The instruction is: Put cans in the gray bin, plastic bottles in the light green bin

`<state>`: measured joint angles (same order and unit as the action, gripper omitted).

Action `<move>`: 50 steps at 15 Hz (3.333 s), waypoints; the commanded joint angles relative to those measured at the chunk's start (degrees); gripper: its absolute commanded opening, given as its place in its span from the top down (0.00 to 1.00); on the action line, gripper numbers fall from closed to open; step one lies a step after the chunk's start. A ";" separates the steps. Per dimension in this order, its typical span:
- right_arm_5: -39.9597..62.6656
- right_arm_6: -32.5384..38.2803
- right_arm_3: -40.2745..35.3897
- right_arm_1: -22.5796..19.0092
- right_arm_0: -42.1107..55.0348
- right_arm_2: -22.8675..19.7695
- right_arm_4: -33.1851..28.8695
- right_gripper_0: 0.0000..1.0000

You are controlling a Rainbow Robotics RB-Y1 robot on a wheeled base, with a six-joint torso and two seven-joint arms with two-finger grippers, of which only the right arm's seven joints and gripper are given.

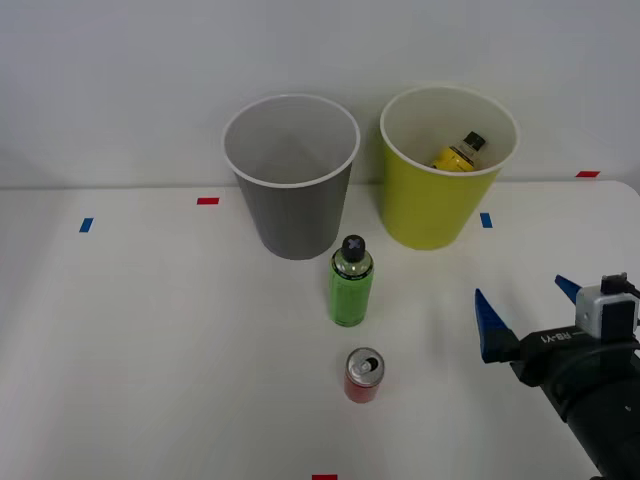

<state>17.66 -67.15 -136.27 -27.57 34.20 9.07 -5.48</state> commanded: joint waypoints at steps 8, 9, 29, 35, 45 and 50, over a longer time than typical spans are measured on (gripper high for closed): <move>-17.48 17.14 10.41 -3.11 8.77 -1.07 -1.82 0.00; -22.75 18.63 14.19 -3.02 8.07 -1.07 -1.73 0.00; -30.58 22.94 15.59 -4.60 20.73 -5.90 -2.52 0.00; -30.58 25.66 15.59 -7.41 20.11 -6.34 -2.52 0.00; -34.71 27.25 15.59 -7.24 22.48 -1.42 -3.84 0.00; -47.89 34.01 15.51 -1.26 25.21 -1.07 -19.66 0.00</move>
<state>-26.76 -36.58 -120.75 -31.11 58.00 8.14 -21.29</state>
